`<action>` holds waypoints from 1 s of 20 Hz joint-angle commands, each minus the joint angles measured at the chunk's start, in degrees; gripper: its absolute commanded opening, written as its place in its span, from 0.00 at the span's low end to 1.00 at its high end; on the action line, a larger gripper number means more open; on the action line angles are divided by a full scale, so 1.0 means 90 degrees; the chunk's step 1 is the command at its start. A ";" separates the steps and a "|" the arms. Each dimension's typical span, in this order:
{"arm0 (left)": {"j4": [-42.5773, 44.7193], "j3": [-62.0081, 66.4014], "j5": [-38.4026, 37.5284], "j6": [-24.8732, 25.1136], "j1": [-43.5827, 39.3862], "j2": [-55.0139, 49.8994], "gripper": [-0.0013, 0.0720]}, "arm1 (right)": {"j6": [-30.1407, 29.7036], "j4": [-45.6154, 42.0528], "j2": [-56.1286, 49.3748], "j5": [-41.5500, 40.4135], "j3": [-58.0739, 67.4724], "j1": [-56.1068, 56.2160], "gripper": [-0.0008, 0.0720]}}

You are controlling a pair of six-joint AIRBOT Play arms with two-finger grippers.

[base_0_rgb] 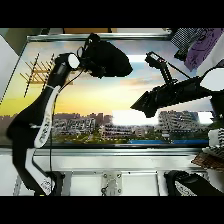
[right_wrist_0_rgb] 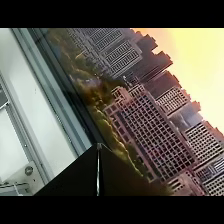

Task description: Fold the clothes and pants, and hang the long-sleeved shirts on hangers.

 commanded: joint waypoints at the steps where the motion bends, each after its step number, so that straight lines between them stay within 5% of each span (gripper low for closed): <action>1: 0.0000 0.0867 0.0772 0.0338 -0.0002 -0.1406 0.94 | 0.0002 0.0000 -0.0002 0.0000 -0.0002 0.0005 0.03; 11: 0.0010 0.0578 0.2482 0.0355 -0.0073 -0.1914 0.93 | 0.0002 0.0000 -0.0002 0.0000 -0.0002 0.0005 0.03; 12: 0.0007 0.0578 0.2504 0.0352 -0.0068 -0.1904 0.74 | 0.0000 0.0000 -0.0002 0.0000 -0.0002 0.0005 0.03; 14: 0.0005 0.0578 0.2368 0.0328 -0.0066 -0.1800 0.09 | 0.0002 0.0002 -0.0002 -0.0002 -0.0002 0.0005 0.03; 20: 0.0005 0.0578 0.1914 0.0330 -0.0070 -0.0209 0.03 | 0.0002 0.0423 -0.0002 -0.0267 0.0005 -0.0010 0.03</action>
